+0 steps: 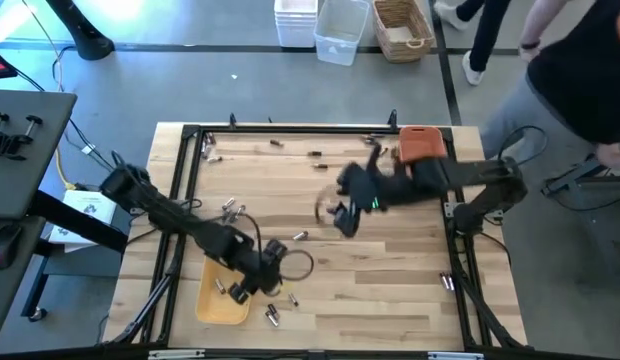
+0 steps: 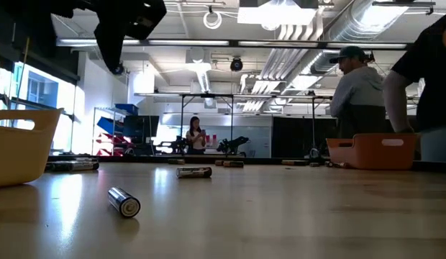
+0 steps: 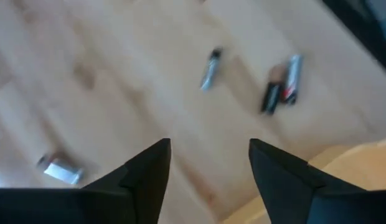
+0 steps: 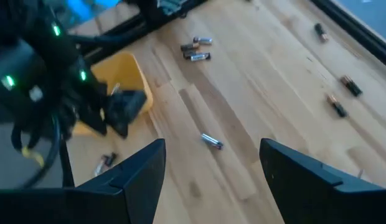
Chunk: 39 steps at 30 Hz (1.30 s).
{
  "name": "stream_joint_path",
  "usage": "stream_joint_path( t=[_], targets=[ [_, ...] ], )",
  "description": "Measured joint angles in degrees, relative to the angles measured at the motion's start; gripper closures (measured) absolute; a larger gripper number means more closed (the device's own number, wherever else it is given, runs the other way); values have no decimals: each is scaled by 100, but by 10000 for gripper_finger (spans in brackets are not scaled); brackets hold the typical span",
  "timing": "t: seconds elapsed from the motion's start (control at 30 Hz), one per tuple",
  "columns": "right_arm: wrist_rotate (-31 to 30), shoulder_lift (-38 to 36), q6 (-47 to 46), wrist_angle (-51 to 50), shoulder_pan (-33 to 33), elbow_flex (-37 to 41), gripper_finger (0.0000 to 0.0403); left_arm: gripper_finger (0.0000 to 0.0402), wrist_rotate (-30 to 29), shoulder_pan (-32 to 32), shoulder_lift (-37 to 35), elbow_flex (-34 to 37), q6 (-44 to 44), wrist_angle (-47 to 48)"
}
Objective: Sort batteries
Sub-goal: Put the black battery into the orange bin
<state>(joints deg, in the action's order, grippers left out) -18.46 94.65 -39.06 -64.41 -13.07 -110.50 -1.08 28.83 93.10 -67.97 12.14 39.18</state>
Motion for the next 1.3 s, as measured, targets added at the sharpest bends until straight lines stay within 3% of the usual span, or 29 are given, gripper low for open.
stream_joint_path(
  t=[0.23,0.43,1.1,1.3],
  targets=[
    [-1239,172,-1967,-475,-1206,2,151,193,360,343,659,-52,-335,-687],
    [-1454,326,-2657,-746,-1661,2,151,201,528,388,1120,-52,-702,-1126],
    [-1852,442,-2952,-719,-1771,2,151,206,551,397,1809,-49,-261,-1085],
    [-1875,444,-2954,-714,-1771,2,151,242,443,397,1852,-56,-289,-1125]
  ],
)
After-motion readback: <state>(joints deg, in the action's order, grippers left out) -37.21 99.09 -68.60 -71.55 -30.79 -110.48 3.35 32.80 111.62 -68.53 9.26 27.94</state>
